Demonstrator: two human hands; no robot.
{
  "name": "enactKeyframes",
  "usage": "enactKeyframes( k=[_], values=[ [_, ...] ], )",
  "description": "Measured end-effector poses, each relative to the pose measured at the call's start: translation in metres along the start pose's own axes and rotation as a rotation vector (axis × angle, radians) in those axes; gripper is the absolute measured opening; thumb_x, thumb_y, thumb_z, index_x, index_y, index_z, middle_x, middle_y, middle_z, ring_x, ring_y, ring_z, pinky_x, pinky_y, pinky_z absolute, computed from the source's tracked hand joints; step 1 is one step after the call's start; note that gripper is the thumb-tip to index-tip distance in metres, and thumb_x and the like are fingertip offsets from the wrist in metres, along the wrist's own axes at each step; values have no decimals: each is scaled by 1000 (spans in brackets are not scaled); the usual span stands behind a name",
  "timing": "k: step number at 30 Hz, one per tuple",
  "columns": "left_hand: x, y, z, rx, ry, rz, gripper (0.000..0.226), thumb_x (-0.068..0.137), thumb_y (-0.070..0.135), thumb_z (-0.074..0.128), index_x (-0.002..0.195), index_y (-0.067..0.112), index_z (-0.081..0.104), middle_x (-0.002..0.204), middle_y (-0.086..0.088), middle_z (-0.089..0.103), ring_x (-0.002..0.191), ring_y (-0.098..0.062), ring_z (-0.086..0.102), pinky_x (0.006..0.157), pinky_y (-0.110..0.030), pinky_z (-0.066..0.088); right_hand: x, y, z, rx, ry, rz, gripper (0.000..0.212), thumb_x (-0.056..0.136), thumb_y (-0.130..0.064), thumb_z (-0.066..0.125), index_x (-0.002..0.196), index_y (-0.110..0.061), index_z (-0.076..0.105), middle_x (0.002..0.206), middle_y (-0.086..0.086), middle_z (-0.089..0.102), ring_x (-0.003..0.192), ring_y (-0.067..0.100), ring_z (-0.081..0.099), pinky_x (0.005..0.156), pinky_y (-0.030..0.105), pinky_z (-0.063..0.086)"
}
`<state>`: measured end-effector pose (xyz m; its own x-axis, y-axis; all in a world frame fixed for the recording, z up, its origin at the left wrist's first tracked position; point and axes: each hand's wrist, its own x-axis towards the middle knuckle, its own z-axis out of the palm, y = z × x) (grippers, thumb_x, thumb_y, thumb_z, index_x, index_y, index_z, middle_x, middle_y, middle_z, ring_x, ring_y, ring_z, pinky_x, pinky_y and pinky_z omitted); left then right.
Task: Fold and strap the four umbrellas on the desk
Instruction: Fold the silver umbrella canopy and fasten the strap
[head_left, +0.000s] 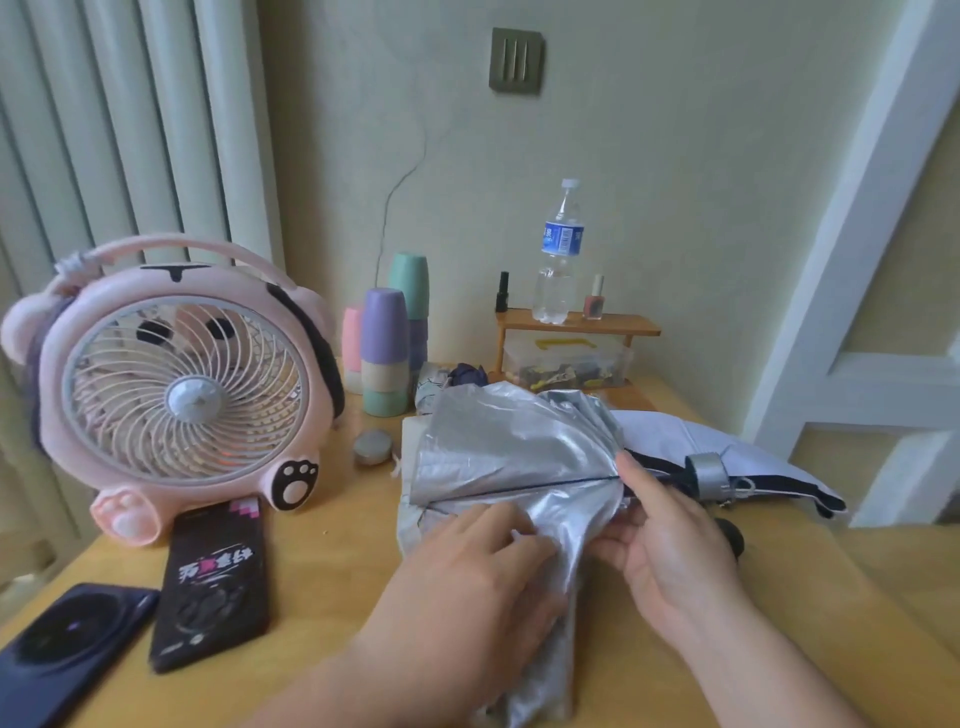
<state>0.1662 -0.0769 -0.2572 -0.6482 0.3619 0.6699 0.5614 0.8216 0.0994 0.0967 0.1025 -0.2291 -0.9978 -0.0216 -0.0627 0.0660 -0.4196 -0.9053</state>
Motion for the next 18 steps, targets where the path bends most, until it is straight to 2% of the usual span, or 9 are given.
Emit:
enactKeyframes(
  k=[2,4,7,9,12,14,16,17,18],
  values=[
    [0,-1,1,49,-26,56,16,86,41,64,98,32,71,104,6,61,87,-20,61,71,-34,50,2,-2,-2,40,-5,-5,28,96,-28,67,110,-5,74,100,18,77,82,28,74,72,41,57],
    [1,-4,4,101,-47,37,14,86,37,62,97,33,71,96,7,56,82,-20,55,69,-34,45,6,-5,-5,44,26,-16,30,94,-33,69,114,-12,74,102,10,76,80,21,70,73,35,52],
    [3,-10,7,100,-88,-117,18,88,42,55,100,33,65,87,12,51,81,-17,56,66,-29,42,10,-10,-9,57,78,-10,33,90,-38,72,115,-17,74,95,3,70,64,12,53,60,27,35],
    [8,-13,6,3,-120,-266,31,93,54,47,115,36,58,96,15,53,93,-12,56,75,-28,45,11,-12,-10,109,51,-7,31,89,-37,75,112,-16,72,94,4,62,62,11,46,51,25,31],
    [31,-22,-3,-430,-208,-480,43,94,64,53,134,51,45,124,33,51,122,6,48,96,-17,39,8,-17,-3,196,-61,-27,35,87,-35,75,114,-13,71,94,6,60,62,12,47,42,22,30],
    [53,-28,-14,-871,-253,-583,42,93,61,57,134,60,45,133,37,53,134,4,44,105,-21,37,8,-23,3,246,-135,-61,39,85,-36,74,117,-15,69,98,5,66,66,12,56,42,20,35],
    [70,-31,-21,-1351,-234,-602,46,98,53,55,143,47,48,144,17,55,140,-17,46,113,-46,40,11,-27,5,272,-197,-79,40,85,-35,73,119,-17,66,106,5,69,74,15,64,45,19,43],
    [74,-35,-20,-1572,-165,-628,51,98,52,54,146,34,49,148,4,55,140,-26,48,112,-58,40,12,-26,5,275,-227,-72,37,86,-33,71,119,-17,67,109,6,70,78,16,67,48,19,47],
    [76,-38,-20,-1763,-67,-685,56,99,50,55,147,23,50,148,-7,56,138,-33,50,112,-63,39,13,-22,4,278,-256,-47,33,89,-30,69,117,-14,68,109,8,71,79,17,68,50,20,52]
  ],
)
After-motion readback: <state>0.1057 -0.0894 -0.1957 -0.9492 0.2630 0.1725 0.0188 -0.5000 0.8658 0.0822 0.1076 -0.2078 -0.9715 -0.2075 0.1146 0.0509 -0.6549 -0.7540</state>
